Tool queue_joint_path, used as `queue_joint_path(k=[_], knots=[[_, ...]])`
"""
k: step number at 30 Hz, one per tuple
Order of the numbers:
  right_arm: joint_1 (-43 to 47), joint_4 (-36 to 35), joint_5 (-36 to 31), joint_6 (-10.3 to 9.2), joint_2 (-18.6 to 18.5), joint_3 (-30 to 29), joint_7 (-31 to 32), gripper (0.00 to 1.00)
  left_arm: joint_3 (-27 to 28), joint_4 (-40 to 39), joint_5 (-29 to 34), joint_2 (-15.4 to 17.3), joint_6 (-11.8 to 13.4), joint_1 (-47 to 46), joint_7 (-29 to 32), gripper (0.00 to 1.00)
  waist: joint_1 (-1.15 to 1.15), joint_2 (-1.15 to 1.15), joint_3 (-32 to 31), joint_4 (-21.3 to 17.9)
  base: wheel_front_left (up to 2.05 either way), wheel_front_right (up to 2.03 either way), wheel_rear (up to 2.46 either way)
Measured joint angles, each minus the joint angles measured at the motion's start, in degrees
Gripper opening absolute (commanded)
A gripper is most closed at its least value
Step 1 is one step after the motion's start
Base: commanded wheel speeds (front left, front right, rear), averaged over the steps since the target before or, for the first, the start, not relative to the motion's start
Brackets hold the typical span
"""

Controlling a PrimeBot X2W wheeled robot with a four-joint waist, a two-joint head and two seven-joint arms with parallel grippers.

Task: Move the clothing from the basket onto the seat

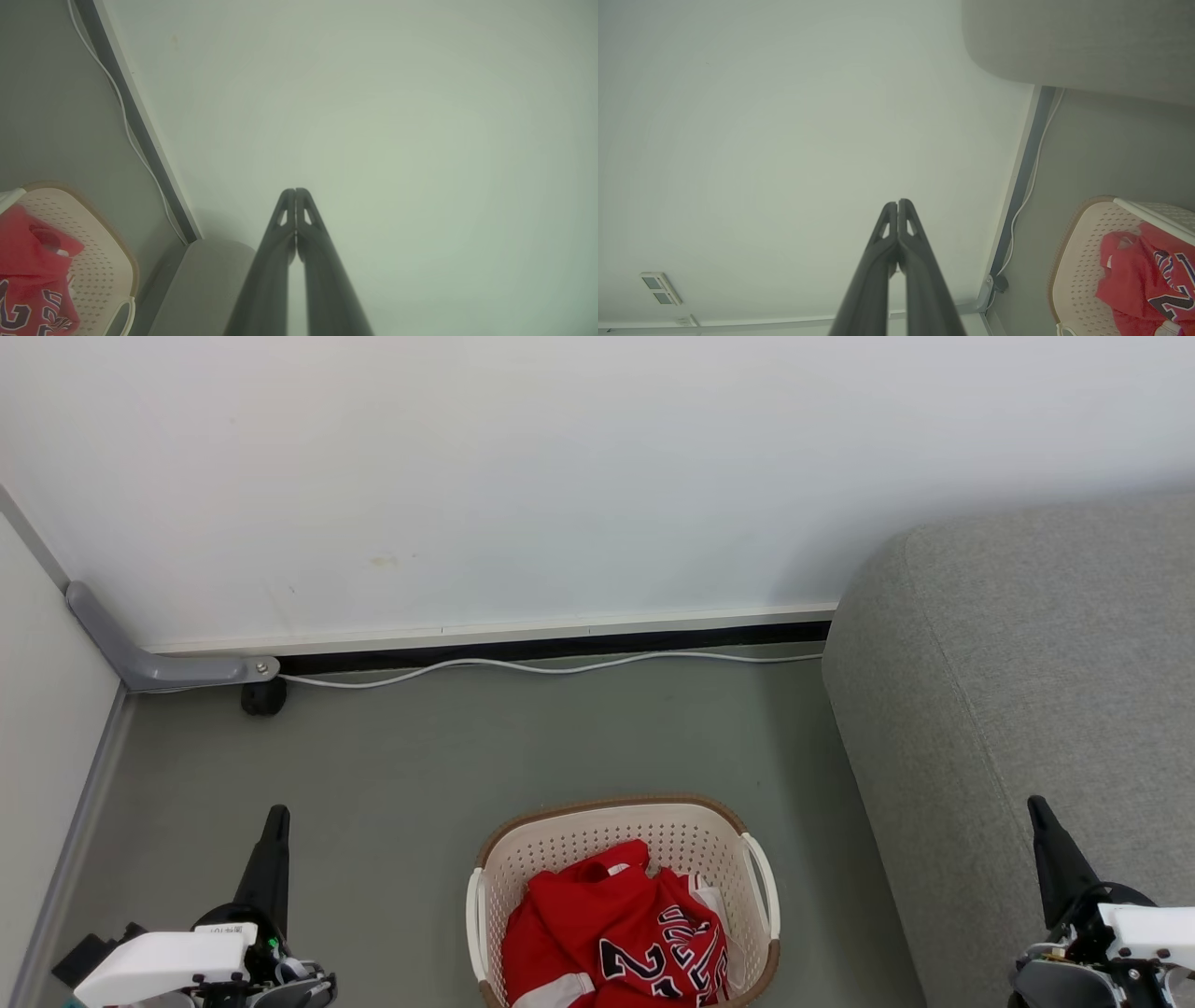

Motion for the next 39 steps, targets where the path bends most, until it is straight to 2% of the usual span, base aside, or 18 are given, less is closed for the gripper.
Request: queue_joint_path(k=[17, 18, 26, 39], knots=[[0.0, 0.0, 0.0, 0.00, 0.0, 0.0, 0.0, 0.00, 0.0, 0.0, 0.0, 0.0, 0.0, 0.0, 0.0, 0.00, 0.00, 0.00, 0.0, 0.0, 0.00, 0.00, 0.00], [0.0, 0.0, 0.0, 0.00, 0.0, 0.0, 0.0, 1.00, 0.0, 0.0, 0.0, 0.0, 0.0, 0.0, 0.0, 1.00, 0.00, 0.00, 0.0, 0.0, -0.06, -0.06, -0.06], [3.6, 3.9, 0.0, -0.10, 1.8, 0.6, 0.0, 1.00, -0.5, 4.5, 0.0, -1.5, 0.0, 3.9, -0.2, 1.00, 0.00, 0.00, 0.2, 0.0, 0.00, 0.00, 0.00], [2.7, 3.2, -1.1, -0.10, 0.1, 1.5, -0.6, 1.00, -1.7, 4.3, 1.3, -1.4, 0.0, 3.5, -2.5, 1.00, 0.02, 0.00, 0.3, 0.0, 0.00, 0.00, 0.00]])
